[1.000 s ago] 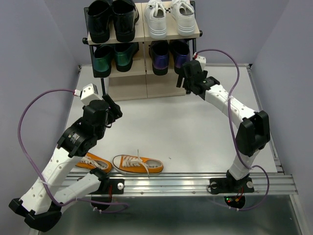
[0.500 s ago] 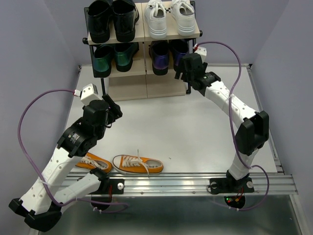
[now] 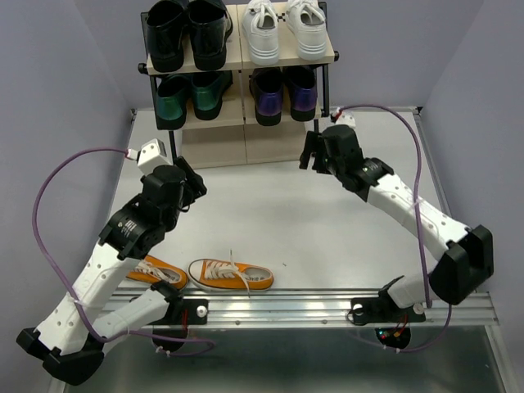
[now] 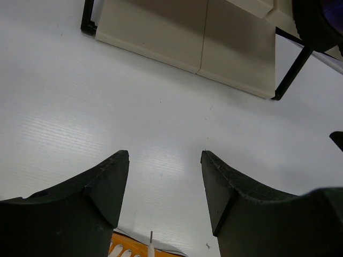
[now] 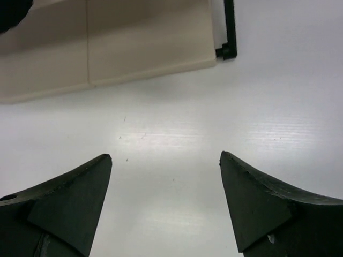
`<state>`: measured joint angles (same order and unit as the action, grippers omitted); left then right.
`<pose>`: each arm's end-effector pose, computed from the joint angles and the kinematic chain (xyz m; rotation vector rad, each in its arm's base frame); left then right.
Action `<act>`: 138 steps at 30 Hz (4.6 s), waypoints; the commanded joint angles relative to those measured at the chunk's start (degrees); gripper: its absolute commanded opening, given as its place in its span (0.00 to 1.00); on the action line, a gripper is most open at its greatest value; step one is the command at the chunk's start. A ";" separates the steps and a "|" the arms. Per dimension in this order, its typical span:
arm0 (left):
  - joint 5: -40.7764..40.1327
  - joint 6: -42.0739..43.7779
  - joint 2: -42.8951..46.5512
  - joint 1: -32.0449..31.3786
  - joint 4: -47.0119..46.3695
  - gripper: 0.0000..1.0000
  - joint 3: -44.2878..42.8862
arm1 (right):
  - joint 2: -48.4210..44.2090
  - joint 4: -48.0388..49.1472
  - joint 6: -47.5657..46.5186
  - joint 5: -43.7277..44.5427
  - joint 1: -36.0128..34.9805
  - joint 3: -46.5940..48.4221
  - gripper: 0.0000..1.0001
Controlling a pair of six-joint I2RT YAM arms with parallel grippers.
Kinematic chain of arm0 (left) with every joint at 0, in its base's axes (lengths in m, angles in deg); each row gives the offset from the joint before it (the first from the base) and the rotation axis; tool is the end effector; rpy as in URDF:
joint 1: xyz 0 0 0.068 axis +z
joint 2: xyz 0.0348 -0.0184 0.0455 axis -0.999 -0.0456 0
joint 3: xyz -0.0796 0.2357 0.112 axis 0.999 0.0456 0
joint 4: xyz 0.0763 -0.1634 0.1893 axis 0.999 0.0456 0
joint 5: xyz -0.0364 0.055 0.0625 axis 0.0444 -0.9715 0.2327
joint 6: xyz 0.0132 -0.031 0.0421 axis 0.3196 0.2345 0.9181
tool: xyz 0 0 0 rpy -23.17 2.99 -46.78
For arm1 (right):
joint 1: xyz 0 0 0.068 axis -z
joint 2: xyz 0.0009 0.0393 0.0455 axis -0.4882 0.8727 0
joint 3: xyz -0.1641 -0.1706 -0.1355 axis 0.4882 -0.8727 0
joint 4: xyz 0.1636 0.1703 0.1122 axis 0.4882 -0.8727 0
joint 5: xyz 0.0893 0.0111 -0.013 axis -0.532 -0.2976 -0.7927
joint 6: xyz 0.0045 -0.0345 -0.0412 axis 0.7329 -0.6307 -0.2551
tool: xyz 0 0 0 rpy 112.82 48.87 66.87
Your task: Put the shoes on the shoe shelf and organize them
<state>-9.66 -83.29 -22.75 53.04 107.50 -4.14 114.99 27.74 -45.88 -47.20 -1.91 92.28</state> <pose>0.1404 -0.0750 0.3950 -0.4171 1.8868 -0.3727 0.2929 0.1639 0.3343 0.1241 2.1162 0.2781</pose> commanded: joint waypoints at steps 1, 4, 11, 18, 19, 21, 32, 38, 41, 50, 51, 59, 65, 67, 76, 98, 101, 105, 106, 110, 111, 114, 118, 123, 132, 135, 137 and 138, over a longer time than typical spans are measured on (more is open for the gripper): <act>-1.48 -0.13 -0.40 0.25 -1.19 0.67 0.38 | -6.39 2.97 -1.50 -7.15 -6.29 -6.86 0.88; -2.97 0.22 -0.92 0.33 -0.58 0.67 -0.94 | -8.68 2.27 -3.87 -8.30 -13.32 -10.22 0.88; -4.47 0.22 -1.28 0.33 0.04 0.67 -1.82 | -8.95 -0.63 -9.24 -16.12 -28.35 -16.46 0.89; -4.12 0.13 -2.33 0.33 -0.66 0.67 -1.65 | -3.86 -0.11 -10.21 -19.36 -36.97 -18.75 0.92; -4.12 0.22 -2.42 0.33 -0.75 0.67 -1.73 | -3.24 0.50 -10.21 -19.82 -37.50 -19.02 0.91; -4.12 0.39 -2.59 0.33 -0.75 0.67 -2.00 | -1.22 2.43 -9.78 -19.83 -38.56 -19.11 0.89; -3.42 0.22 -1.63 0.25 -0.84 0.67 -1.29 | 9.51 10.52 -2.92 -13.93 -38.56 -18.32 0.50; -3.15 0.13 -1.01 0.33 -1.28 0.67 -0.68 | 9.69 10.97 -1.60 -12.62 -38.56 -17.88 0.01; -2.98 0.22 -1.19 0.33 -1.45 0.67 -0.50 | 8.02 10.71 0.59 -6.67 -38.56 -18.49 0.01; -2.71 0.31 -0.84 0.33 -1.72 0.67 -0.33 | 0.56 8.16 12.53 7.94 -33.57 -20.69 0.01; -2.63 0.31 -0.84 0.33 -1.63 0.67 -0.33 | -0.06 7.81 13.60 9.17 -32.77 -21.21 0.01; -1.92 -0.22 -0.66 0.33 -2.07 0.67 0.20 | -0.78 3.77 21.60 12.69 -26.08 -18.24 0.01; -1.39 -0.31 -0.84 0.33 -2.16 0.67 -0.24 | 4.49 2.62 23.44 14.98 -24.94 -13.05 0.01; -1.31 -0.31 -0.57 0.33 -2.42 0.67 -0.33 | 6.07 2.53 24.41 15.24 -24.42 -11.99 0.01; -0.34 -0.40 0.57 0.33 -3.30 0.67 1.08 | 9.24 2.53 28.90 14.55 -24.41 -11.73 0.03; 2.21 0.75 -3.03 0.33 -6.99 0.67 1.61 | 8.63 2.35 24.16 11.82 -24.41 -12.34 0.62; 2.12 0.83 -3.21 0.33 -6.99 0.67 1.52 | 8.63 2.35 23.63 11.82 -24.41 -12.17 0.63; 1.95 0.83 -3.91 0.33 -6.90 0.67 1.08 | 7.93 2.35 22.92 12.08 -24.41 -12.60 0.63; 1.95 0.75 -4.43 0.33 -6.73 0.67 0.90 | 7.84 2.35 22.75 12.08 -24.41 -12.69 0.63; 2.38 0.04 -4.44 0.25 -6.73 0.67 1.43 | 8.01 2.44 21.43 10.94 -24.41 -12.96 0.63; 2.38 -0.13 -4.35 0.33 -6.81 0.67 1.60 | 8.10 2.53 21.34 10.85 -24.41 -13.22 0.63; 2.30 -0.22 -4.09 0.33 -6.81 0.67 2.04 | 8.72 2.88 21.25 10.24 -24.41 -13.92 0.59; 2.03 0.04 -4.53 0.33 -7.08 0.67 2.31 | 9.33 3.14 21.43 8.66 -24.41 -14.62 0.46; 2.30 0.66 -5.58 0.33 -7.60 0.67 2.05 | 8.98 3.50 22.48 9.70 -24.41 -15.94 0.17; 1.95 0.31 -3.13 0.33 -5.24 0.67 -0.41 | 0.99 5.86 22.05 16.47 -21.43 -15.33 0.01; 1.86 -0.04 -1.54 0.33 -4.09 0.67 -1.12 | 0.54 7.62 22.04 17.79 -18.97 -13.67 0.01; 1.33 -0.66 -0.31 0.33 -3.13 0.67 -1.21 | 1.50 7.89 22.48 18.76 -17.74 -11.38 0.01; 1.07 -1.01 -0.05 0.33 -2.77 0.67 -1.03 | 2.82 8.50 22.83 19.20 -16.95 -10.59 0.01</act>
<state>-6.89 -83.48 -25.77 53.10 103.30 -2.56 118.33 28.52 -24.51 -34.15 -21.21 76.37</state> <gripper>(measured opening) 0.669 0.035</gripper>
